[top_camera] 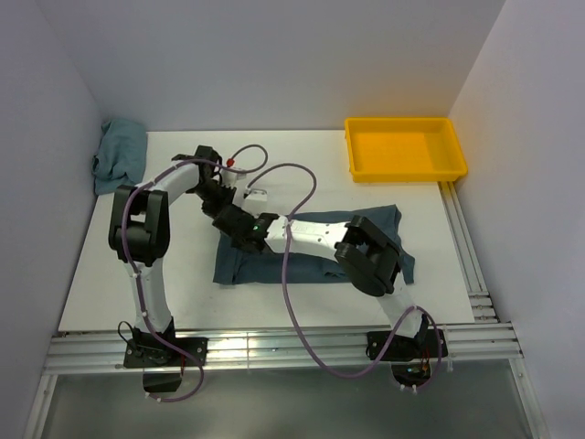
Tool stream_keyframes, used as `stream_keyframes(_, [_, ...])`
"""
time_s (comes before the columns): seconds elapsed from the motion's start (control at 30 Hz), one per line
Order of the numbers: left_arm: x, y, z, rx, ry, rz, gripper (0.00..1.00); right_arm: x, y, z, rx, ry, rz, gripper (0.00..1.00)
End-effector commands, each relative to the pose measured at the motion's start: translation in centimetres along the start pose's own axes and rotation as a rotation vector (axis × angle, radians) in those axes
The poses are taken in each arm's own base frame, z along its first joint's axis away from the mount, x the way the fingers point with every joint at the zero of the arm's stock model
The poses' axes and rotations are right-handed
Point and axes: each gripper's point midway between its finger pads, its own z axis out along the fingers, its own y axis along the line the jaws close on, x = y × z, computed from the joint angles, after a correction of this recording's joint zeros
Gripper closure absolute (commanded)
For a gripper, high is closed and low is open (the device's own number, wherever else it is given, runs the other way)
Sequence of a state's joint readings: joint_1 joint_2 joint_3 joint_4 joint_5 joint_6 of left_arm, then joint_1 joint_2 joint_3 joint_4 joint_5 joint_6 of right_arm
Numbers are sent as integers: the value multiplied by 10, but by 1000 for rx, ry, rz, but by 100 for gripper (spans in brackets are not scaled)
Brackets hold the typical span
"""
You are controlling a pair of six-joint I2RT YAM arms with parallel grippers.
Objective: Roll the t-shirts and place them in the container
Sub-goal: Roll the tshirt
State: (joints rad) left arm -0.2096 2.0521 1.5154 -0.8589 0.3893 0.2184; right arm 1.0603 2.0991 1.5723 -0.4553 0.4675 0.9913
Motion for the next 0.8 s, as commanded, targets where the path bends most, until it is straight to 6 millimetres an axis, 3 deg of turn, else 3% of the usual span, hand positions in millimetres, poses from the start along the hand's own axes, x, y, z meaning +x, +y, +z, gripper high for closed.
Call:
stream_keyframes(0.0, [-15, 1, -23, -75, -40, 17, 98, -46, 37, -38, -87, -113, 24, 60])
stream_keyframes(0.13, [-16, -2, -24, -80, -31, 14, 98, -51, 65, -37, -107, -121, 10, 60])
stream_keyframes(0.23, [-19, -4, -25, -78, -27, 11, 98, -43, 73, -28, -96, -114, -2, 59])
stream_keyframes(0.77, [-23, -8, -23, -77, -14, -1, 99, -2, 63, 18, 5, -72, -33, 50])
